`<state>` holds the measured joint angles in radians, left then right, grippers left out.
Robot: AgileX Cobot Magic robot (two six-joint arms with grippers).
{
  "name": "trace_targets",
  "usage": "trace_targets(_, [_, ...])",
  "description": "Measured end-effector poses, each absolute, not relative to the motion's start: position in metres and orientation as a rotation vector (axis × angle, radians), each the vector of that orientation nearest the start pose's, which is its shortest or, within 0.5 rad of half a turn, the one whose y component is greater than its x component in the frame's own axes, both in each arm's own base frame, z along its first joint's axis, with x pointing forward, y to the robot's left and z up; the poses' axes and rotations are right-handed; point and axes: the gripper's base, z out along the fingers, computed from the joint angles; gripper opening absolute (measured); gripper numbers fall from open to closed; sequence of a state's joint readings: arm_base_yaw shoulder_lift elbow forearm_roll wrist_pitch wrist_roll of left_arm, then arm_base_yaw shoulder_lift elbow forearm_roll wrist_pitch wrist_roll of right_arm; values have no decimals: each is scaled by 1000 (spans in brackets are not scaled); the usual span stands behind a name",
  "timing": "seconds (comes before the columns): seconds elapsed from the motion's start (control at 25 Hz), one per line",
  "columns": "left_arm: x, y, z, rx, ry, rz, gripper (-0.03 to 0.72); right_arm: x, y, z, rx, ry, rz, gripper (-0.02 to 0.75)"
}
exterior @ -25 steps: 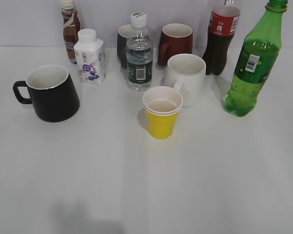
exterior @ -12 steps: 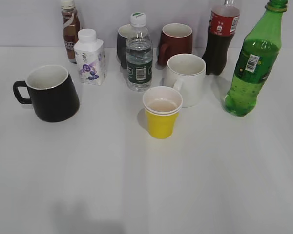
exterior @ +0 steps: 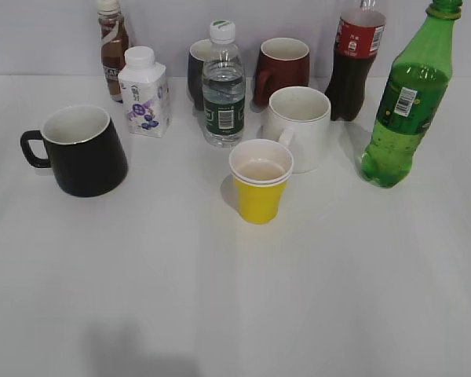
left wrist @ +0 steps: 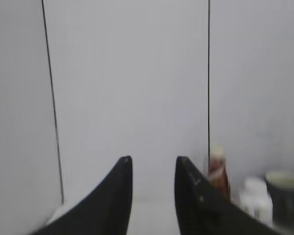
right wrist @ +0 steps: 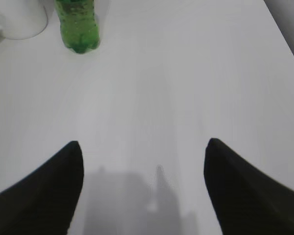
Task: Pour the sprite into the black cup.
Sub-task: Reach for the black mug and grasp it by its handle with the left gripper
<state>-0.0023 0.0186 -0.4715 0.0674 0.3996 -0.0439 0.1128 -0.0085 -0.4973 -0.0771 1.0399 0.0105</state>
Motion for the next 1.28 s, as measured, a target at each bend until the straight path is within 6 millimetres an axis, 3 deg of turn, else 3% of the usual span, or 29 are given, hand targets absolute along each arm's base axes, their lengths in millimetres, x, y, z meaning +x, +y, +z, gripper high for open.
trace_targets(0.12, [45,0,323,11,1291,15,236,-4,-7,278,-100,2013,-13,574])
trace_targets(0.24, [83,-2,303,30,1280,4,236,-4,-7,278,-100,2013,-13,574])
trace_targets(0.44, [147,-4,264,48,1424,-20,241,-4,-7,278,-100,2013,-13,574])
trace_targets(0.56, [186,-7,224,75,1583,-39,242,-4,-7,278,-100,2013,-13,574])
trace_targets(0.76, [215,-15,170,155,1703,-103,244,-4,-7,278,-100,2013,-13,574])
trace_targets(0.96, [225,-23,124,232,1827,-191,245,-4,-7,278,-100,2013,-13,574])
trace_targets(1.12, [234,-22,111,202,1866,-184,245,-4,-7,278,-100,2013,-13,574])
trace_targets(1.28, [246,-23,115,211,1822,-184,245,-4,-7,278,-100,2013,-13,574])
